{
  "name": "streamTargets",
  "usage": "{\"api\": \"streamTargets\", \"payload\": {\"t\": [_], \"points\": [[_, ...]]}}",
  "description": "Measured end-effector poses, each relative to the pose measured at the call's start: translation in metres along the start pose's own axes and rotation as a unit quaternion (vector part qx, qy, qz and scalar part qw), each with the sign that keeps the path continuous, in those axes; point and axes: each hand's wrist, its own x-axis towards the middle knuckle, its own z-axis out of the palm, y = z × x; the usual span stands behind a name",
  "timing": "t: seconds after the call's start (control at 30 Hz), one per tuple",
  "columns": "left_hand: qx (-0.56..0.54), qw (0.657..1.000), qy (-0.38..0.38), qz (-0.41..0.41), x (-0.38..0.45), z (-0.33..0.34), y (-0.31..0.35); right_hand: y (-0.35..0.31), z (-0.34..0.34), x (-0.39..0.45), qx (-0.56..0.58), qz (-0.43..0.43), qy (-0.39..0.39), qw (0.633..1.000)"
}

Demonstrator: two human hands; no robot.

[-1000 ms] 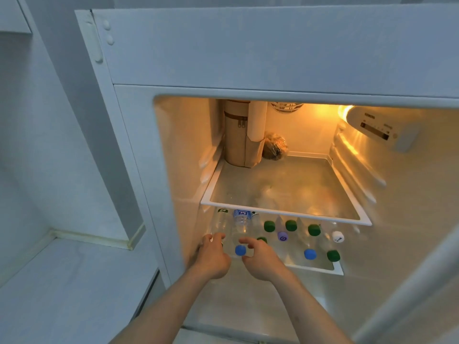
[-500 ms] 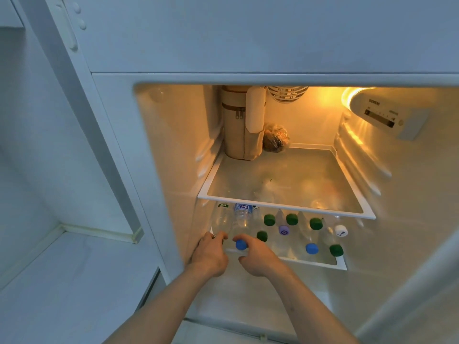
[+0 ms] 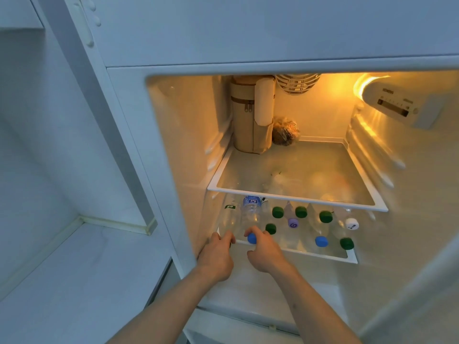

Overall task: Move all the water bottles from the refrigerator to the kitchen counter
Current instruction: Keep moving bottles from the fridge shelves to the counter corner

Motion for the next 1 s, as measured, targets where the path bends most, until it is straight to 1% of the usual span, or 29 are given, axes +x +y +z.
{"api": "streamTargets", "payload": {"t": [0.2, 0.37, 0.57, 0.83, 1.0], "points": [[0.006, 1.000, 0.017, 0.021, -0.021, 0.005, 0.004, 0.005, 0.005, -0.010, 0.032, 0.003, 0.022, 0.999], [0.009, 0.995, 0.082, 0.064, -0.043, 0.001, 0.005, 0.007, 0.011, -0.024, 0.091, 0.002, 0.042, 0.995], [-0.001, 0.984, 0.147, 0.099, -0.061, -0.033, 0.007, 0.005, 0.007, -0.043, 0.151, -0.028, 0.089, 0.984], [0.015, 0.976, 0.191, 0.104, -0.074, -0.069, 0.011, -0.005, -0.019, -0.056, 0.187, -0.056, 0.152, 0.969], [0.021, 0.976, 0.195, 0.099, -0.080, -0.078, 0.012, -0.014, -0.029, -0.065, 0.198, -0.061, 0.176, 0.962]]}}
